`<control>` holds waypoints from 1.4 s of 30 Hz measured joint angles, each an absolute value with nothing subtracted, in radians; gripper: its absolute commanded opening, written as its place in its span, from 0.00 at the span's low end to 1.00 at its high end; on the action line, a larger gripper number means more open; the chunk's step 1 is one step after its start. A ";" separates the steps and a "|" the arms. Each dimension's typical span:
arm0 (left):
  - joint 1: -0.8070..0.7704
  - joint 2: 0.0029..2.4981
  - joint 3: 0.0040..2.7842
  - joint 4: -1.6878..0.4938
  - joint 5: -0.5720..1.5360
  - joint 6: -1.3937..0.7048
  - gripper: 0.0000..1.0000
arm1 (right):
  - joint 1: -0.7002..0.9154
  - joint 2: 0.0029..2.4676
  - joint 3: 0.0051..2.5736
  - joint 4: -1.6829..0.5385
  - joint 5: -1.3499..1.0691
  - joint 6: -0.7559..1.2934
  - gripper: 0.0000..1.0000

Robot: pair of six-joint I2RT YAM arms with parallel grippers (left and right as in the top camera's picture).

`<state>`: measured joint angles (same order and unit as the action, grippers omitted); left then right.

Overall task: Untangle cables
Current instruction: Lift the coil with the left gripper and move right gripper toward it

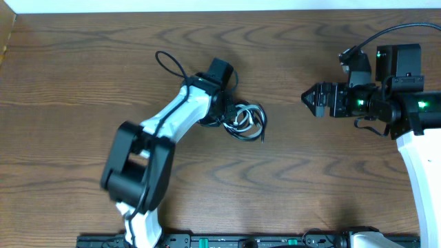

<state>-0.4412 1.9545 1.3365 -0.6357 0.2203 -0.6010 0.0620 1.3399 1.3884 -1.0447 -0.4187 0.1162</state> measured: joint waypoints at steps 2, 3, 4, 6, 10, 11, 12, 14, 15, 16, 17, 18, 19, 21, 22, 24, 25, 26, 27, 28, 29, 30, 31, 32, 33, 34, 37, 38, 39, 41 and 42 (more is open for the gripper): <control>-0.442 1.881 1.331 -0.645 0.270 -0.533 0.07 | 0.062 1.340 1.388 -1.029 -0.418 0.151 0.96; -0.442 1.839 1.331 -0.645 0.290 -0.509 0.07 | 0.062 1.340 1.388 -1.023 -0.418 0.174 0.95; -0.442 1.791 1.331 -0.646 0.306 -0.488 0.07 | 0.062 1.340 1.388 -1.020 -0.418 0.185 0.94; -0.442 1.686 1.332 -0.646 0.329 -0.459 0.07 | 0.062 1.340 1.388 -1.011 -0.419 0.222 0.93; -0.442 1.527 1.332 -0.646 0.347 -0.428 0.07 | 0.063 1.340 1.388 -0.984 -0.432 0.269 0.91; -0.442 1.498 1.332 -0.646 0.348 -0.422 0.07 | 0.067 1.340 1.388 -0.974 -0.434 0.275 0.90; -0.442 1.476 1.332 -0.646 0.352 -0.420 0.07 | 0.073 1.340 1.388 -0.969 -0.435 0.280 0.90; -0.442 1.446 1.332 -0.646 0.357 -0.419 0.07 | 0.091 1.340 1.388 -0.959 -0.440 0.286 0.89; -0.442 1.435 1.332 -0.647 0.359 -0.421 0.08 | 0.101 1.340 1.388 -0.954 -0.442 0.289 0.88; -0.442 1.428 1.332 -0.647 0.361 -0.424 0.08 | 0.112 1.341 1.388 -0.949 -0.446 0.291 0.88; -0.442 1.424 1.332 -0.647 0.362 -0.431 0.07 | 0.121 1.343 1.388 -0.945 -0.448 0.293 0.88; -0.442 1.422 1.332 -0.646 0.362 -0.441 0.07 | 0.129 1.347 1.388 -0.942 -0.450 0.297 0.88; -0.442 1.421 1.332 -0.646 0.363 -0.454 0.07 | 0.137 1.353 1.388 -0.939 -0.451 0.297 0.89; -0.442 1.421 1.332 -0.647 0.370 -0.477 0.08 | 0.150 1.370 1.388 -0.933 -0.454 0.299 0.89; -0.442 1.421 1.332 -0.647 0.380 -0.490 0.08 | 0.156 1.384 1.388 -0.930 -0.455 0.301 0.89; -0.437 1.421 1.332 -0.647 0.416 -0.505 0.07 | 0.168 1.416 1.388 -0.928 -0.459 0.303 0.88; -0.433 1.421 1.332 -0.647 0.431 -0.509 0.08 | 0.173 1.427 1.388 -0.926 -0.461 0.303 0.87; -0.426 1.421 1.332 -0.647 0.450 -0.515 0.08 | 0.180 1.444 1.388 -0.921 -0.464 0.304 0.86; -0.418 1.421 1.332 -0.647 0.468 -0.521 0.07 | 0.188 1.459 1.388 -0.915 -0.467 0.304 0.85; -0.408 1.421 1.332 -0.647 0.484 -0.524 0.07 | 0.193 1.467 1.388 -0.910 -0.470 0.304 0.84; -0.395 1.421 1.332 -0.647 0.504 -0.524 0.07 | 0.202 1.479 1.388 -0.900 -0.474 0.307 0.82; -0.381 1.421 1.332 -0.647 0.526 -0.526 0.08 | 0.213 1.490 1.388 -0.886 -0.477 0.308 0.82; -0.369 1.421 1.332 -0.647 0.543 -0.527 0.07 | 0.224 1.499 1.388 -0.872 -0.481 0.311 0.81; -0.358 1.421 1.332 -0.647 0.559 -0.527 0.07 | 0.235 1.507 1.388 -0.859 -0.485 0.315 0.80; -0.347 1.421 1.332 -0.647 0.575 -0.528 0.08 | 0.245 1.513 1.388 -0.847 -0.488 0.321 0.79; -0.337 1.421 1.332 -0.647 0.589 -0.528 0.08 | 0.257 1.520 1.388 -0.832 -0.493 0.330 0.78; -0.324 1.421 1.332 -0.647 0.617 -0.538 0.07 | 0.286 1.531 1.388 -0.788 -0.500 0.366 0.74; -0.323 1.421 1.332 -0.646 0.624 -0.545 0.08 | 0.296 1.533 1.388 -0.772 -0.501 0.382 0.73; -0.323 1.421 1.332 -0.646 0.628 -0.552 0.08 | 0.305 1.533 1.388 -0.756 -0.502 0.398 0.71; -0.323 1.421 1.332 -0.641 0.634 -0.571 0.07 | 0.325 1.533 1.388 -0.730 -0.503 0.434 0.66; -0.323 1.421 1.332 -0.635 0.638 -0.582 0.08 | 0.335 1.533 1.388 -0.720 -0.503 0.454 0.63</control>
